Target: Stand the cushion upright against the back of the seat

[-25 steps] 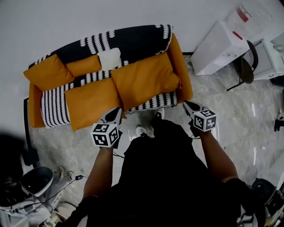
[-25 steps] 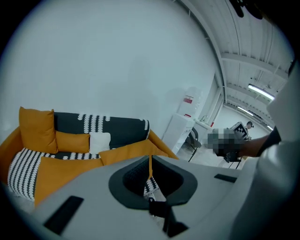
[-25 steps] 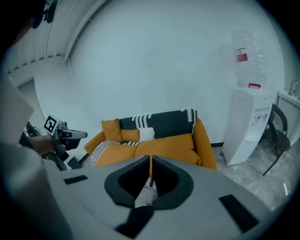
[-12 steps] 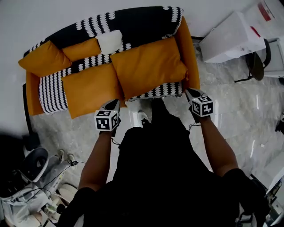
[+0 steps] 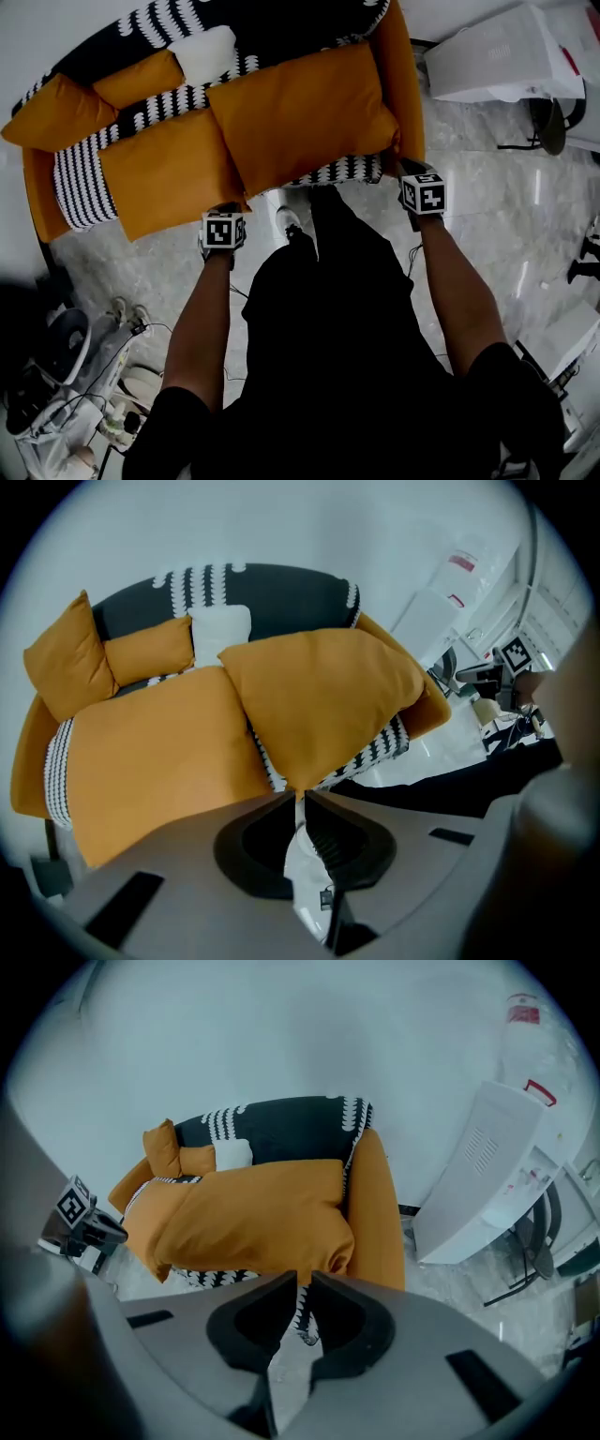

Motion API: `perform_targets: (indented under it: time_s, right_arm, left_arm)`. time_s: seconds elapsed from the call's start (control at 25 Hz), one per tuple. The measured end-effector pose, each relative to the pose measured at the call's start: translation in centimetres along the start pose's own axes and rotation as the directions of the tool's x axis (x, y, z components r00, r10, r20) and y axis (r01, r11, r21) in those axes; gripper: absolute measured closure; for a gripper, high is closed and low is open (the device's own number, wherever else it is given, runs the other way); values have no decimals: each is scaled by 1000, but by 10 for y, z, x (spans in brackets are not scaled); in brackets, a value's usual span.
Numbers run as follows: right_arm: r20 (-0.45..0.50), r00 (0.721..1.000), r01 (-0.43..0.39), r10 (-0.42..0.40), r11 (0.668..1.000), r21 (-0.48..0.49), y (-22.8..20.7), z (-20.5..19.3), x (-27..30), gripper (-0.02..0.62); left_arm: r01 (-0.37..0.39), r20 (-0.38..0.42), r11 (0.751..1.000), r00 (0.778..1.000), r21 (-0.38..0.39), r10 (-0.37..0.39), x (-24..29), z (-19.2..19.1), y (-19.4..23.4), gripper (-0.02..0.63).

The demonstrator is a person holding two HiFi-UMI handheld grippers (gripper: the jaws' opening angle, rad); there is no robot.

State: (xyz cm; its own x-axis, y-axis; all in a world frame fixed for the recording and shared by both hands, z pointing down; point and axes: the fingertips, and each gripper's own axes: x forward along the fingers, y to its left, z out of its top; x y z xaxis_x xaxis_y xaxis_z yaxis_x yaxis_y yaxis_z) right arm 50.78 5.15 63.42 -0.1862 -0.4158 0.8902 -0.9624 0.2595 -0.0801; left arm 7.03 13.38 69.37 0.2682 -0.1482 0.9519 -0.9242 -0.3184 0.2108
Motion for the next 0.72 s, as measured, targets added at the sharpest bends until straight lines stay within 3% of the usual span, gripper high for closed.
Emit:
perform_targets:
  time_s: [0.12, 0.24, 0.4, 0.72]
  right_arm:
    - [-31, 999, 28, -29, 999, -36, -8, -4, 18, 554]
    - [-57, 997, 39, -45, 995, -93, -15, -7, 37, 551]
    - [-88, 994, 48, -60, 991, -126, -24, -19, 56, 488]
    - [-122, 987, 81, -101, 984, -158, -39, -28, 80, 480]
  left_arm:
    - [-13, -43, 1000, 999, 16, 13, 22, -10, 2, 570]
    - [2, -32, 1000, 999, 5, -2, 39, -11, -4, 506]
    - [7, -9, 1000, 1000, -3, -7, 55, -14, -10, 472]
    - [-53, -73, 992, 995, 118, 62, 77, -26, -7, 451]
